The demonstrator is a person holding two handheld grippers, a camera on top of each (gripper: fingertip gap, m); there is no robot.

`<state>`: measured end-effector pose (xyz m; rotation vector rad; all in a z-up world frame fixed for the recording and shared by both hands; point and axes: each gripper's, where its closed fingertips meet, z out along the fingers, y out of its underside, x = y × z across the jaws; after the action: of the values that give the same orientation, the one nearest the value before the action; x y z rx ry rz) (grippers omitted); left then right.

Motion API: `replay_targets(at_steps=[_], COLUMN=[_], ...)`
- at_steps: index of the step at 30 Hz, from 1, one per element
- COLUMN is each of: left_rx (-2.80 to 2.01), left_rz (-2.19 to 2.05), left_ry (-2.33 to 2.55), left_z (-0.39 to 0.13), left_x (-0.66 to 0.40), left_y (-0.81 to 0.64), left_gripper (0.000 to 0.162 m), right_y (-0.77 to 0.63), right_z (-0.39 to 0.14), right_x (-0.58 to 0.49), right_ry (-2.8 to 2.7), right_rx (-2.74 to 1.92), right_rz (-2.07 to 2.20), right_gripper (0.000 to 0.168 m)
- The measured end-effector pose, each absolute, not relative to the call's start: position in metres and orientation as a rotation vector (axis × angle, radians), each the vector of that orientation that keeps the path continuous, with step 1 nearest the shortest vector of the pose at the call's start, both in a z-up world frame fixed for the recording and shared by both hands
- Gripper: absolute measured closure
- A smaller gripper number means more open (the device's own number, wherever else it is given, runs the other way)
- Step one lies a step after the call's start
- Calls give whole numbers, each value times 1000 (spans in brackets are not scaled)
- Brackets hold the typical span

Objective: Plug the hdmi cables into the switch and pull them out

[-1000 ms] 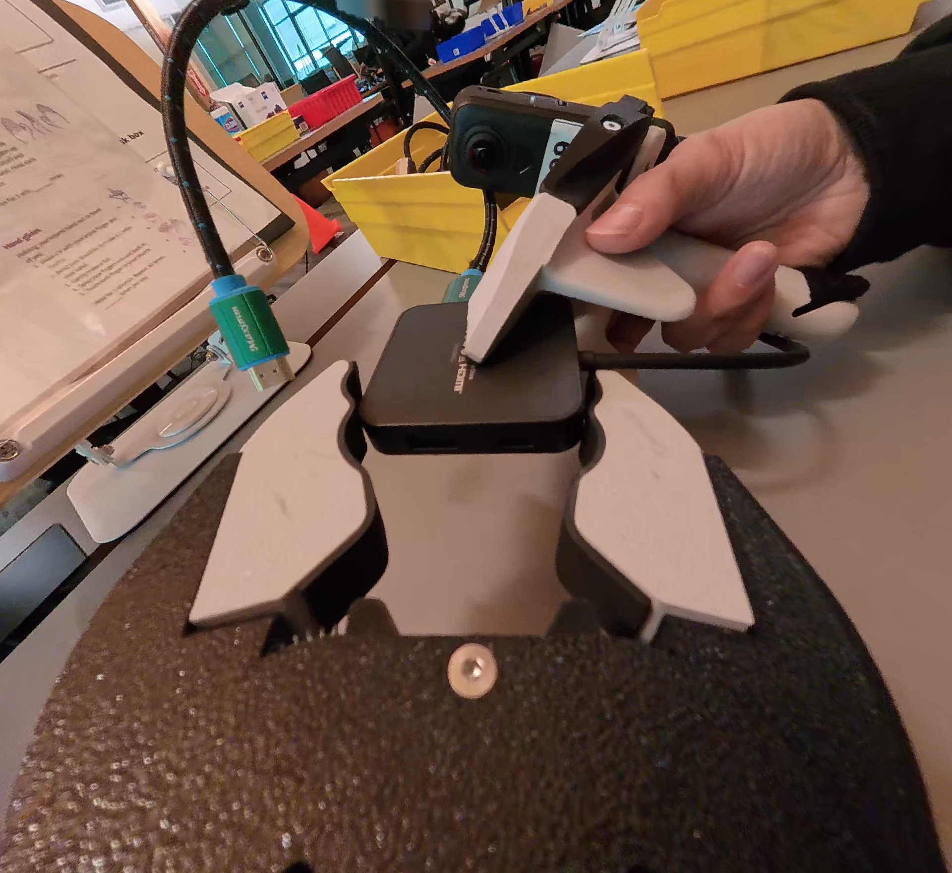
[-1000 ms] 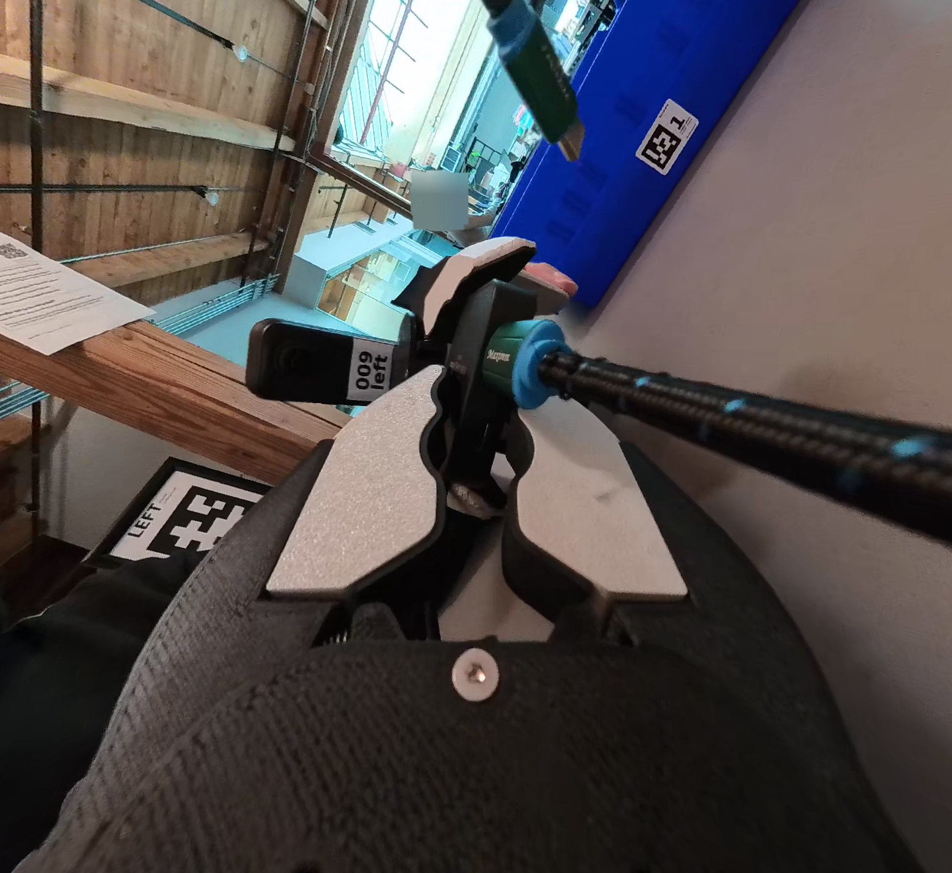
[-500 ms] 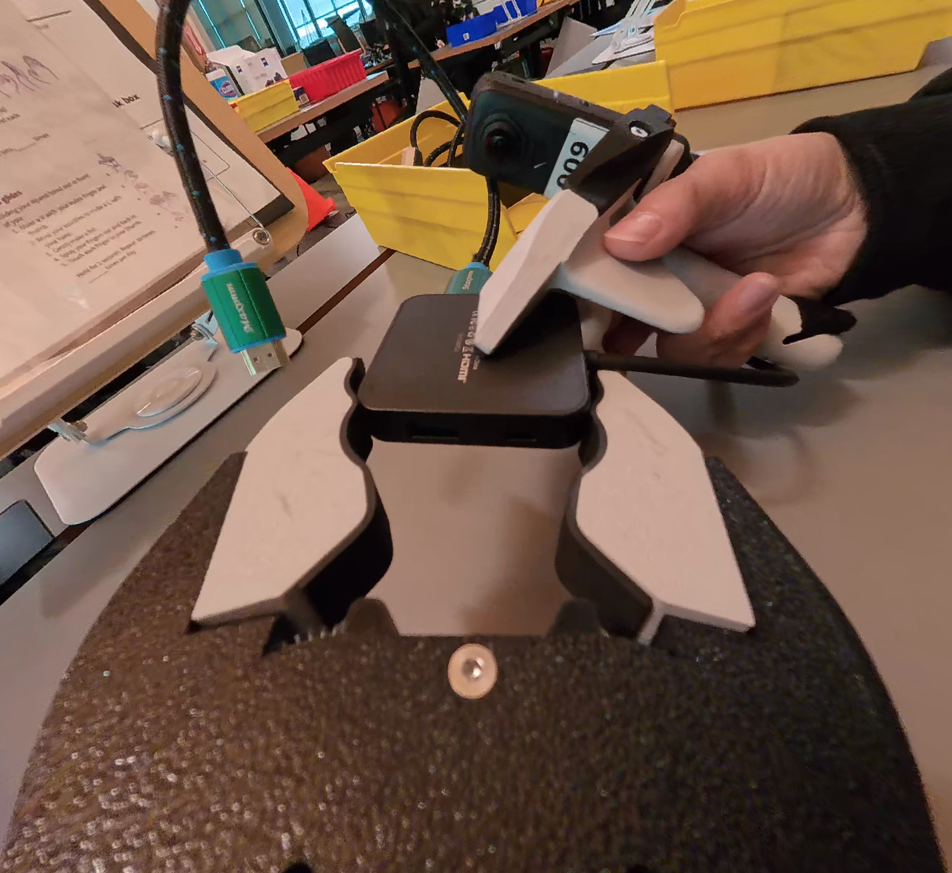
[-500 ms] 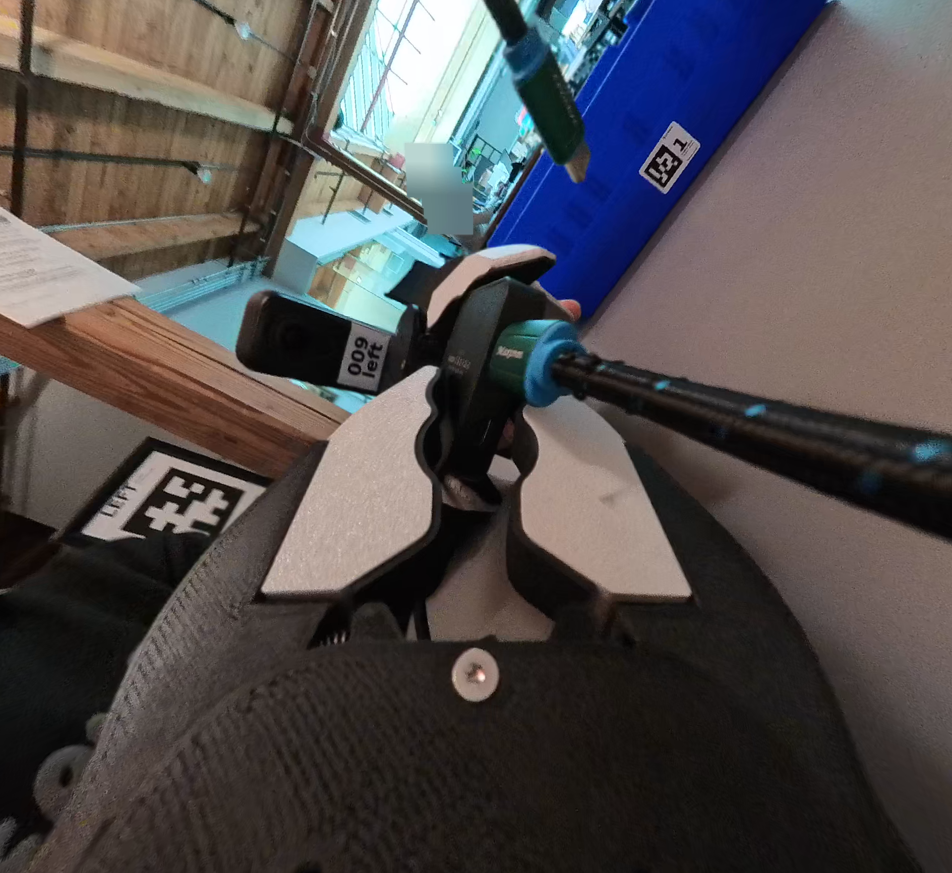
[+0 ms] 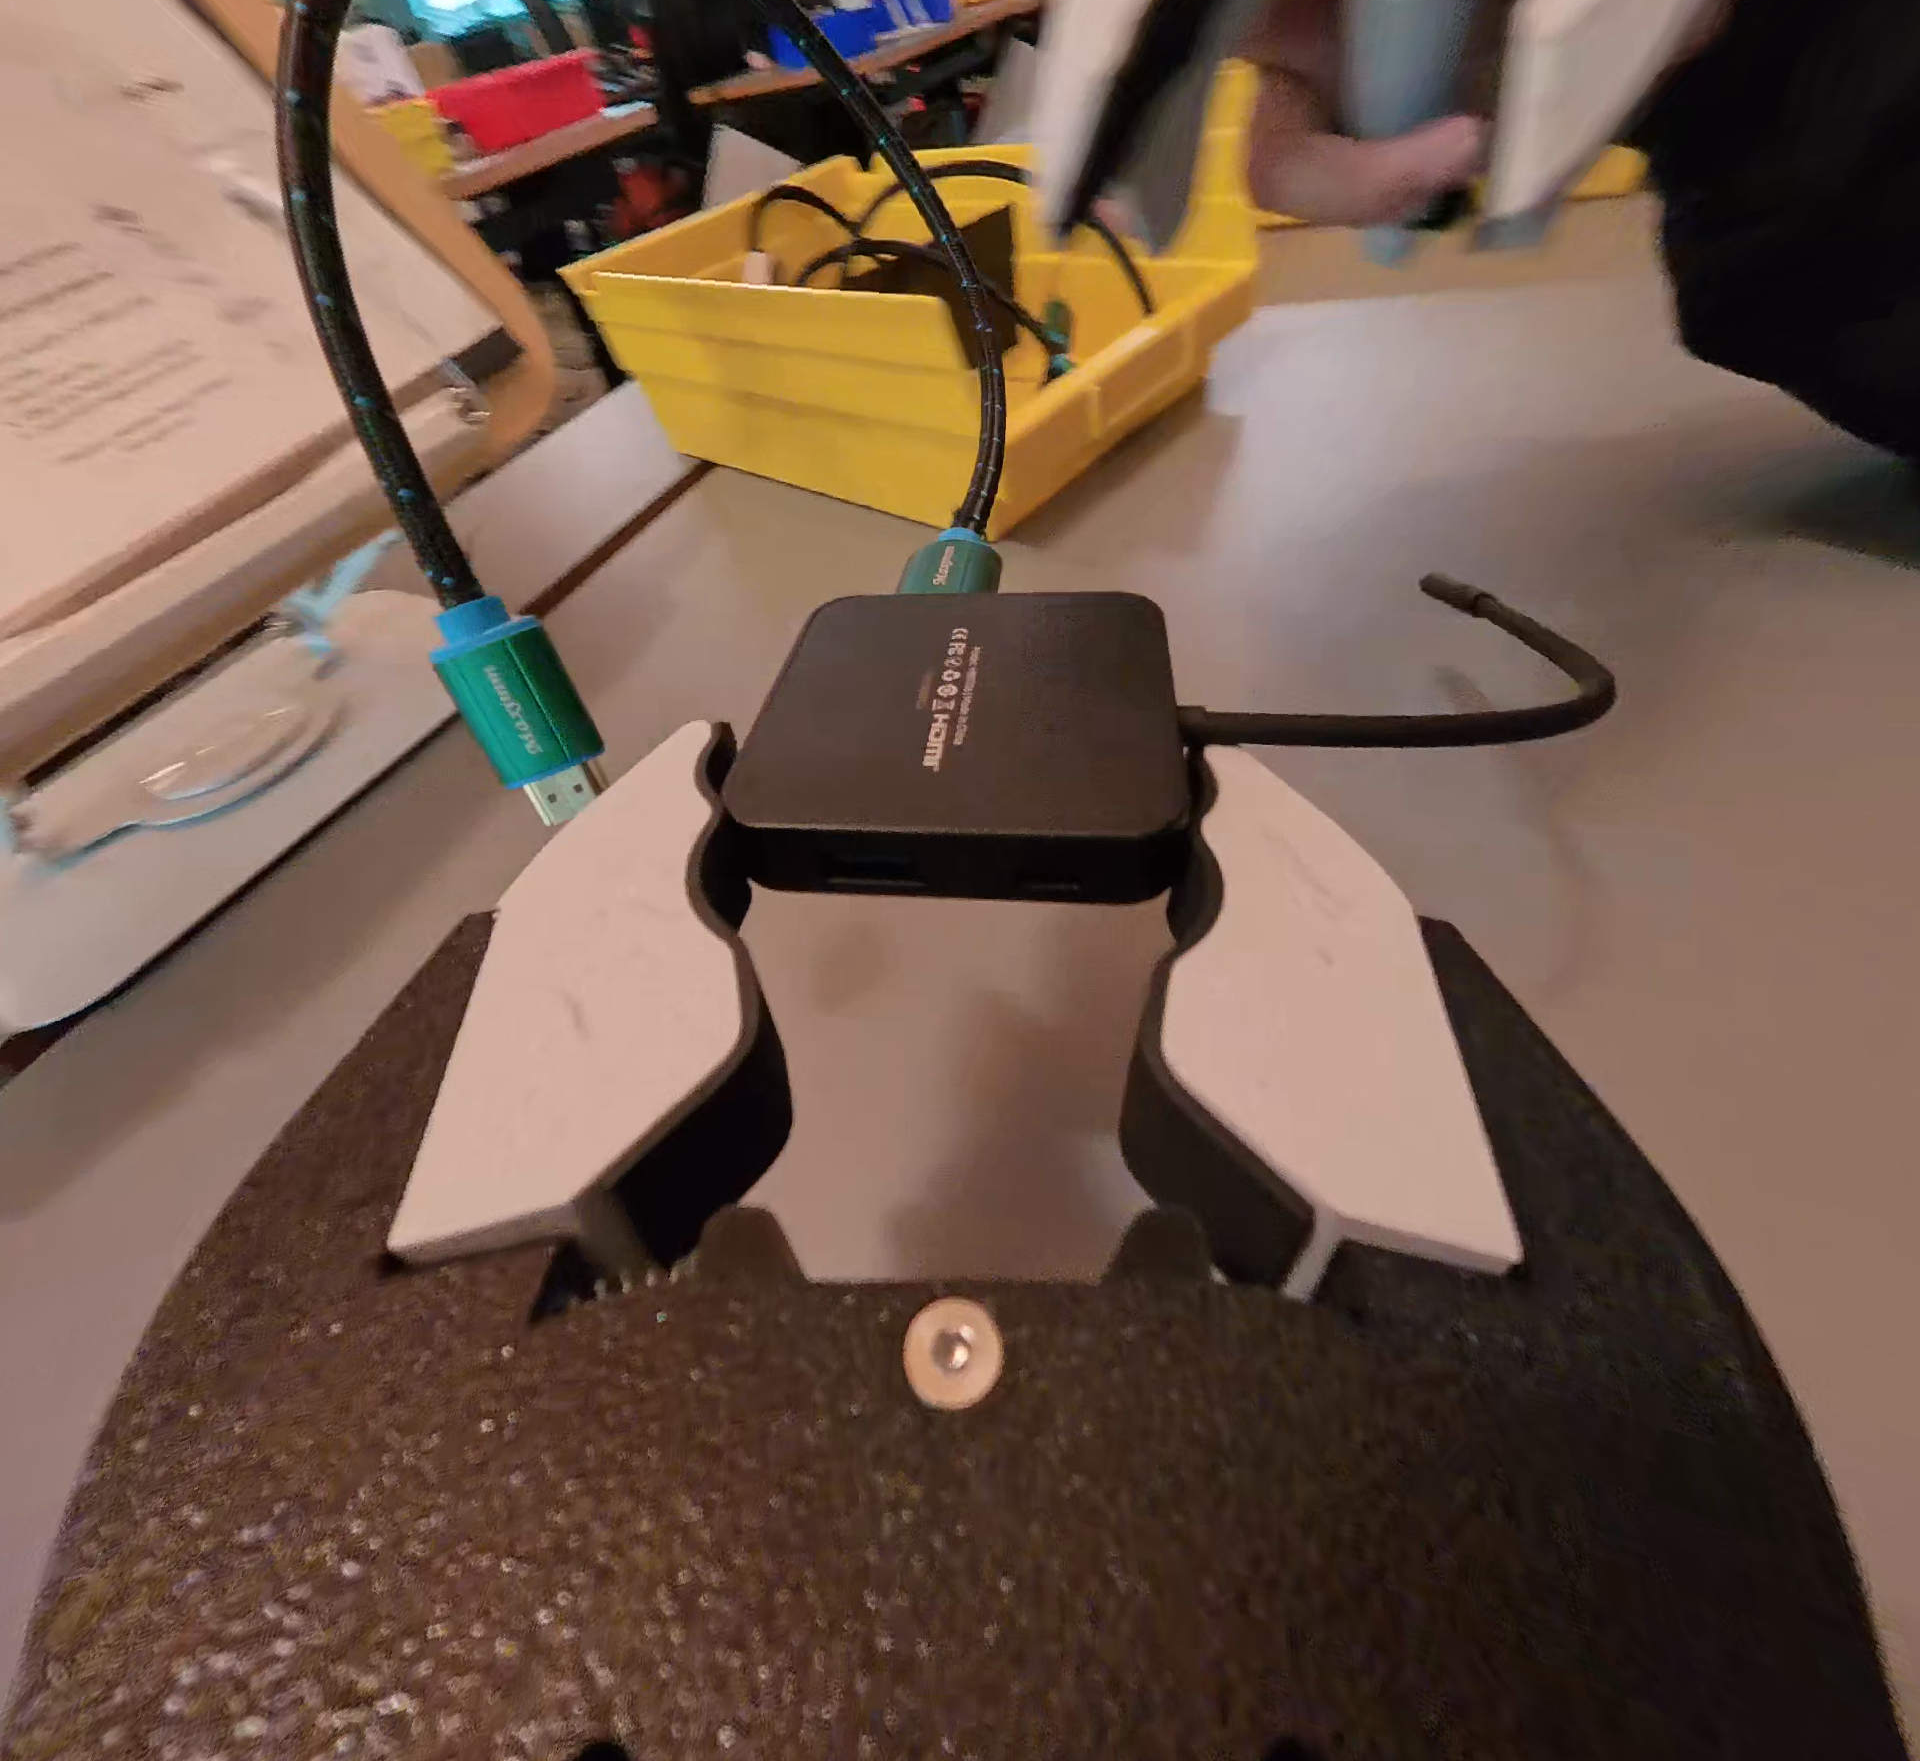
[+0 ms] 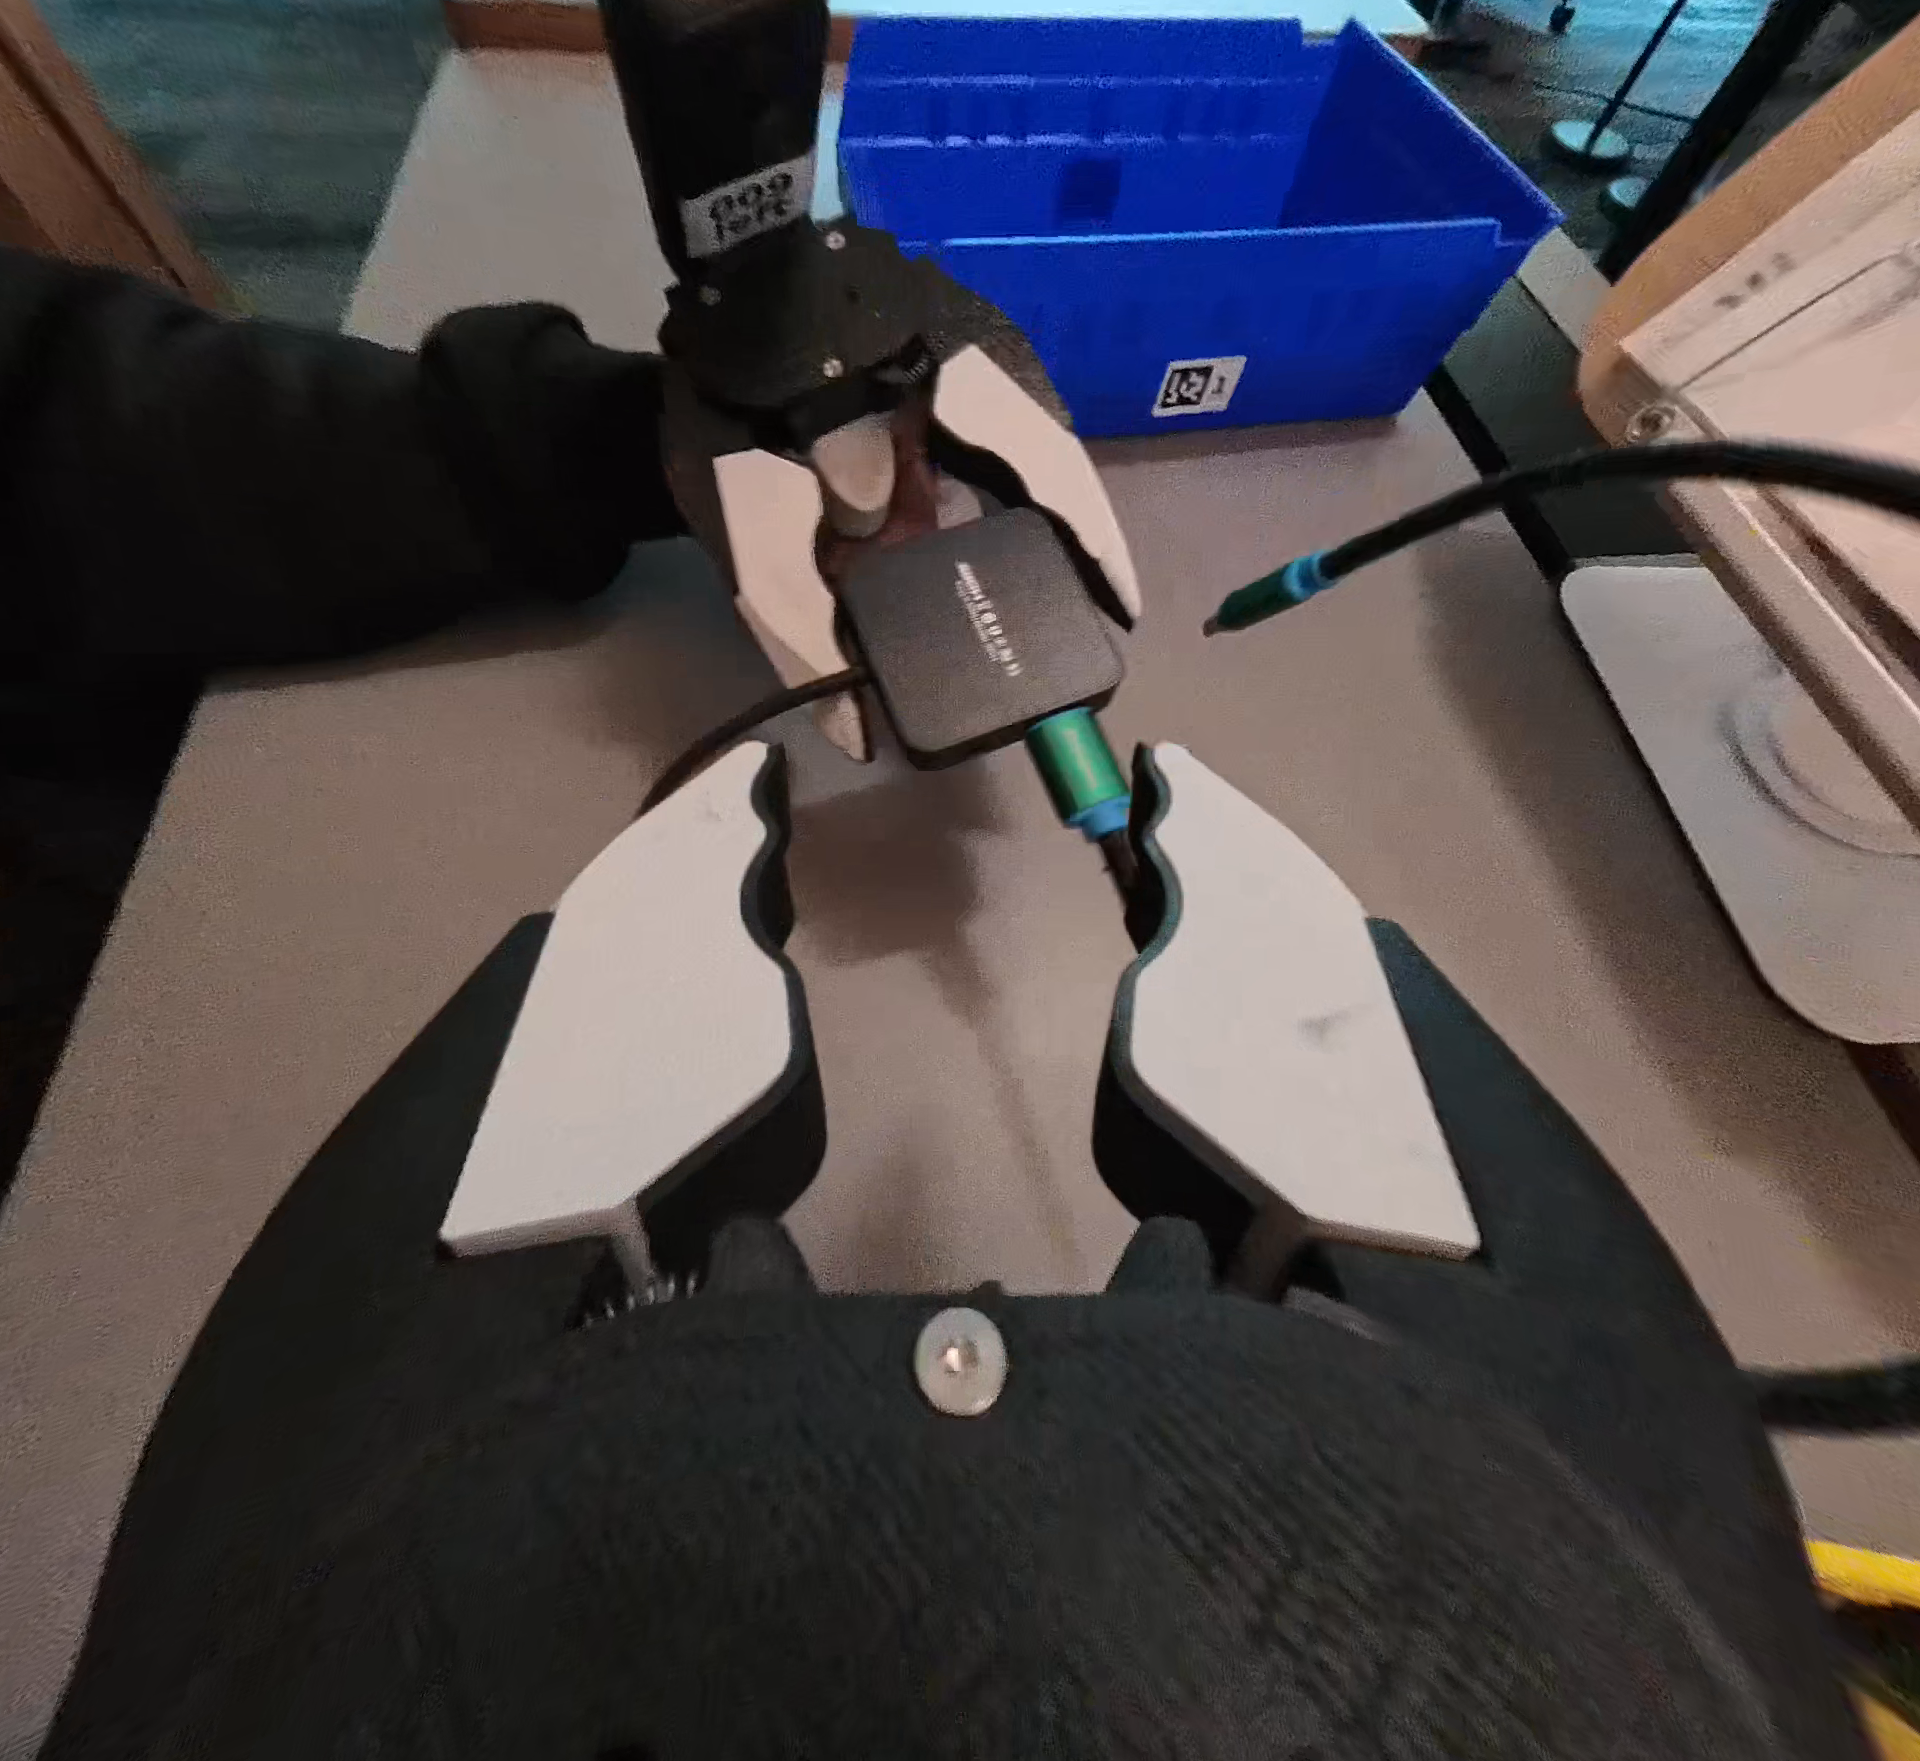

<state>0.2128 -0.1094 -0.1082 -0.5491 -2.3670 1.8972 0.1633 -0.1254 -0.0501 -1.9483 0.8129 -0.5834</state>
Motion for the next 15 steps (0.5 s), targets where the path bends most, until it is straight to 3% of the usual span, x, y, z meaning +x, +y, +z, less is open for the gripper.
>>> replay_targets(at_steps=[6,15], left_rx=[-771,-825], left_rz=[1761,1767], left_ry=[-2303,-2252], left_z=[-120,-118], left_x=[180,167], left_y=[-106,-108], left_gripper=[82,82], right_y=[-124,-123], right_z=[-97,-111], right_x=[170,166], right_ry=[813,736], right_rx=[-2307,-2278], right_rz=[-502,-356], right_gripper=[107,131])
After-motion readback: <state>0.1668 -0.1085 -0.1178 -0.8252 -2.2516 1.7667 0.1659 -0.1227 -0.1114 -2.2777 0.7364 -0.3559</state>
